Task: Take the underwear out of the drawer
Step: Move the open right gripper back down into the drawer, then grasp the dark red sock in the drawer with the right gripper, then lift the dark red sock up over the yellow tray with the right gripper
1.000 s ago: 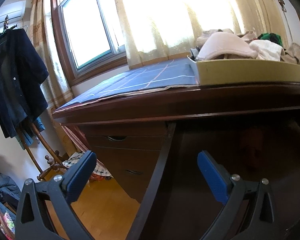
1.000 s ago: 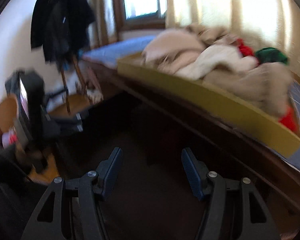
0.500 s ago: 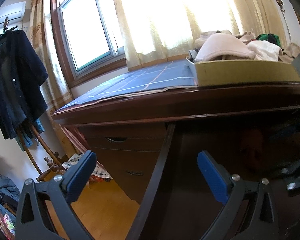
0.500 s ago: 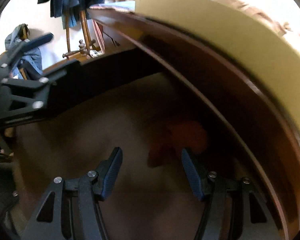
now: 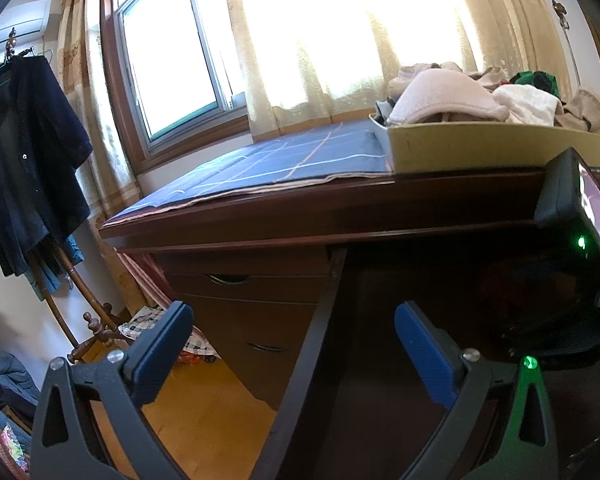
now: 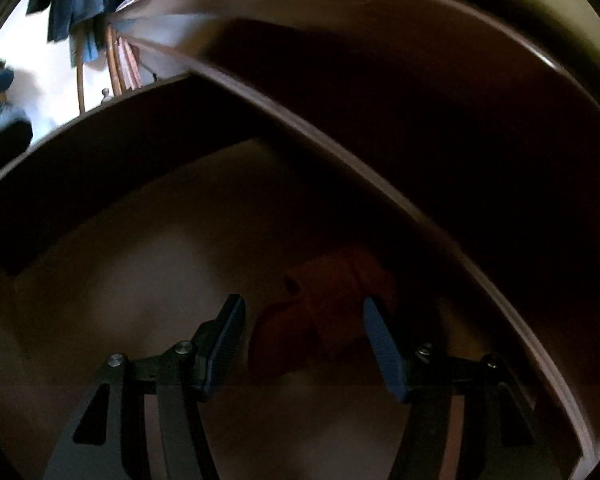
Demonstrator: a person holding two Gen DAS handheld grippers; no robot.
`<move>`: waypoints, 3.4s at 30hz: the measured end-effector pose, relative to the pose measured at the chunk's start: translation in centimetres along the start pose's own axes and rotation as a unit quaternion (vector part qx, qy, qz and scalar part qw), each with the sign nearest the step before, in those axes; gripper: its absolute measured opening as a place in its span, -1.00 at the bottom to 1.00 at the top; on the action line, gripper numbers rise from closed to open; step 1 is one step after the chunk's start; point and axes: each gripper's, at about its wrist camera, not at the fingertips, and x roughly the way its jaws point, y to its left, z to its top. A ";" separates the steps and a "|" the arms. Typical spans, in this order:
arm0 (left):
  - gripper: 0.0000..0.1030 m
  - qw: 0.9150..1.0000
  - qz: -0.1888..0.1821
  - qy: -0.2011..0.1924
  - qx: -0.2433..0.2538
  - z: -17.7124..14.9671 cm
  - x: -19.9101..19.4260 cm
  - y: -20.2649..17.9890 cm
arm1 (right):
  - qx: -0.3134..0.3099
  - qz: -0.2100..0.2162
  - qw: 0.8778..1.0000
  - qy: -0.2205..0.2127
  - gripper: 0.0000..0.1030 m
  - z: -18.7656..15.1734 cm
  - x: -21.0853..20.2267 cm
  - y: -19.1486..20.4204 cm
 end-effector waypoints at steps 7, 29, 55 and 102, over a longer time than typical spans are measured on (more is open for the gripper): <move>0.99 1.000 0.000 -0.001 0.001 0.0 0.0 0.0 | -0.044 0.042 0.998 0.028 -0.74 -1.5 -0.2 0.5; 0.99 1.000 0.001 0.003 0.000 0.1 -0.1 0.1 | -0.006 0.183 0.983 0.026 0.15 -2.5 -6.3 -3.0; 0.99 1.000 -0.003 0.005 0.000 0.0 -0.6 0.0 | -0.027 0.131 0.986 0.102 -0.41 0.3 -1.0 1.6; 0.99 1.000 -0.006 -0.011 0.017 -0.1 -0.5 -0.1 | 0.244 0.026 0.949 -0.196 -0.41 -3.9 -20.6 5.5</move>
